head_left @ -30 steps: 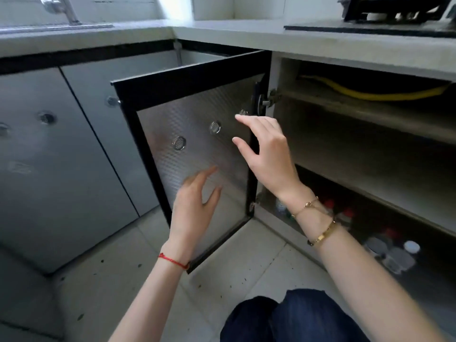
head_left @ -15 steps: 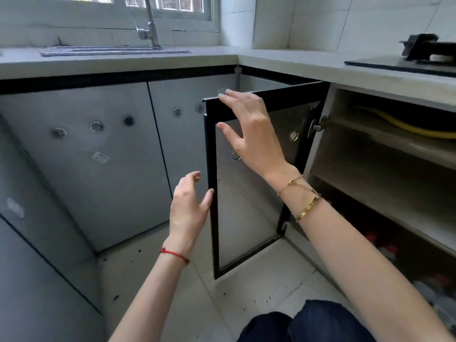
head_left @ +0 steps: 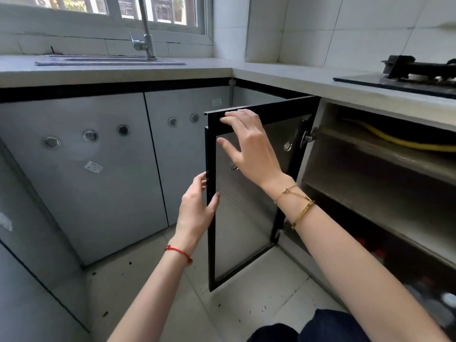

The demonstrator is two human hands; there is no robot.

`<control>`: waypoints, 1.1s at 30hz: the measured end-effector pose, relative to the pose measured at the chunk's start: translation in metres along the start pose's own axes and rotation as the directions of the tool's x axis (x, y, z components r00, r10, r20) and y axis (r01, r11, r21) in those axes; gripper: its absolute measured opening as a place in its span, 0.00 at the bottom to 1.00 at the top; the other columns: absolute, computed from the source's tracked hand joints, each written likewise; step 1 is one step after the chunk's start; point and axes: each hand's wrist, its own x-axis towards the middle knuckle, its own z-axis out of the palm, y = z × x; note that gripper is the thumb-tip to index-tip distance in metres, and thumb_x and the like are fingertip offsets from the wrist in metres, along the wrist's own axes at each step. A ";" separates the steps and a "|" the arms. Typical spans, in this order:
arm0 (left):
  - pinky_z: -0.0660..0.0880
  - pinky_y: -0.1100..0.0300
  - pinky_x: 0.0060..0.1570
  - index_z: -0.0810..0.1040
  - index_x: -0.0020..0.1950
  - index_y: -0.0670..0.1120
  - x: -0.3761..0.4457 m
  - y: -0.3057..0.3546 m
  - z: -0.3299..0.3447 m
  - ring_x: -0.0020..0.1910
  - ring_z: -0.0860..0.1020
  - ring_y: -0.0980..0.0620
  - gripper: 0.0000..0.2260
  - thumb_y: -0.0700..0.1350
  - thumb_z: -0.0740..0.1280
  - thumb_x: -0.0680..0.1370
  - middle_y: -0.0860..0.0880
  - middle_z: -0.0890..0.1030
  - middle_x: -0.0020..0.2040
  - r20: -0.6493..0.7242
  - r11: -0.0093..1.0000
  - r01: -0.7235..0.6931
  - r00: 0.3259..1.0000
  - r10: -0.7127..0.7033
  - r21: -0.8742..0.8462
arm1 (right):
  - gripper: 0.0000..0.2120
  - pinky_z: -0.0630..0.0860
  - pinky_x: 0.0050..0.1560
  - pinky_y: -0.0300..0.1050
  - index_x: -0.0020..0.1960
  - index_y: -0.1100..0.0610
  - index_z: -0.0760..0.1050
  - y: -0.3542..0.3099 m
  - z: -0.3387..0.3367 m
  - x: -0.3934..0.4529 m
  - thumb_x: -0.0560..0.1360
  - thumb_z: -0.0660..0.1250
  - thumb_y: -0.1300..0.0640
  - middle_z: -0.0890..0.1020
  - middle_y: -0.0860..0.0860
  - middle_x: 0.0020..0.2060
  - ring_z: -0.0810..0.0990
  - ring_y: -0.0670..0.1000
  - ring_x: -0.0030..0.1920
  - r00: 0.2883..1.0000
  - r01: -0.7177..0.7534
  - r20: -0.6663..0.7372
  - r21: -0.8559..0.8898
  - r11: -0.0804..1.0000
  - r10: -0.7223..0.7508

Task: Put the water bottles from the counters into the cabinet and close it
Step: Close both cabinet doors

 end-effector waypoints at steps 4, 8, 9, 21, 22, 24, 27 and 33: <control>0.70 0.65 0.52 0.73 0.63 0.48 -0.002 0.004 0.000 0.56 0.79 0.54 0.17 0.43 0.71 0.75 0.50 0.82 0.54 -0.038 1.000 0.005 0.999 -0.005 -0.010 | 0.23 0.62 0.74 0.47 0.70 0.57 0.69 -0.005 -0.011 0.000 0.77 0.66 0.52 0.72 0.53 0.68 0.66 0.53 0.70 1.000 -0.009 -0.001 0.030 1.000 0.009; 0.77 0.57 0.52 0.74 0.57 0.50 -0.007 0.005 0.001 0.51 0.81 0.55 0.11 0.47 0.70 0.76 0.53 0.83 0.48 -0.069 1.000 -0.006 0.998 0.004 -0.024 | 0.23 0.63 0.73 0.49 0.71 0.55 0.68 -0.006 -0.017 -0.003 0.78 0.65 0.51 0.71 0.52 0.69 0.66 0.52 0.70 1.000 0.011 -0.022 0.007 1.000 -0.011; 0.78 0.56 0.51 0.75 0.56 0.50 -0.008 0.007 0.001 0.49 0.82 0.56 0.10 0.47 0.70 0.76 0.54 0.84 0.46 -0.073 0.999 -0.002 0.997 -0.001 -0.035 | 0.23 0.64 0.73 0.50 0.71 0.55 0.68 -0.005 -0.018 -0.005 0.78 0.65 0.51 0.72 0.52 0.69 0.66 0.52 0.70 1.000 0.012 -0.023 0.004 1.000 -0.012; 0.81 0.58 0.46 0.79 0.46 0.47 -0.028 0.027 0.008 0.40 0.83 0.56 0.08 0.46 0.76 0.72 0.54 0.83 0.38 0.069 0.938 -0.275 0.953 0.295 -0.213 | 0.21 0.66 0.71 0.48 0.67 0.59 0.72 0.007 -0.062 -0.051 0.77 0.68 0.50 0.75 0.52 0.65 0.69 0.51 0.68 0.995 0.009 -0.104 0.014 1.000 -0.008; 0.80 0.59 0.47 0.78 0.47 0.47 -0.029 0.029 0.012 0.40 0.83 0.55 0.09 0.45 0.76 0.72 0.54 0.82 0.38 0.085 0.924 -0.305 0.940 0.331 -0.230 | 0.22 0.66 0.71 0.48 0.67 0.59 0.72 0.009 -0.067 -0.056 0.77 0.69 0.50 0.75 0.53 0.65 0.70 0.52 0.68 0.994 0.010 -0.110 0.000 1.000 -0.010; 0.80 0.57 0.49 0.79 0.51 0.48 -0.032 0.034 0.022 0.42 0.82 0.53 0.10 0.45 0.76 0.72 0.53 0.82 0.41 0.112 0.894 -0.353 0.912 0.395 -0.275 | 0.23 0.67 0.71 0.50 0.67 0.60 0.72 0.013 -0.076 -0.065 0.77 0.69 0.50 0.75 0.54 0.66 0.70 0.52 0.69 0.993 0.014 -0.117 -0.030 0.999 -0.017; 0.79 0.50 0.51 0.78 0.61 0.48 -0.036 0.038 0.043 0.52 0.81 0.50 0.17 0.46 0.75 0.73 0.54 0.82 0.53 0.145 0.854 -0.387 0.878 0.456 -0.347 | 0.24 0.67 0.71 0.53 0.67 0.63 0.72 0.021 -0.089 -0.080 0.76 0.70 0.51 0.75 0.56 0.67 0.69 0.55 0.69 0.990 0.008 -0.141 -0.082 0.997 -0.020; 0.71 0.49 0.69 0.67 0.74 0.47 -0.049 0.062 0.083 0.73 0.68 0.54 0.32 0.52 0.73 0.73 0.52 0.70 0.73 0.199 0.812 -0.433 0.822 0.534 -0.390 | 0.26 0.67 0.71 0.50 0.68 0.64 0.70 0.038 -0.123 -0.111 0.77 0.67 0.49 0.74 0.56 0.68 0.69 0.57 0.69 0.984 -0.047 -0.176 -0.188 0.981 0.013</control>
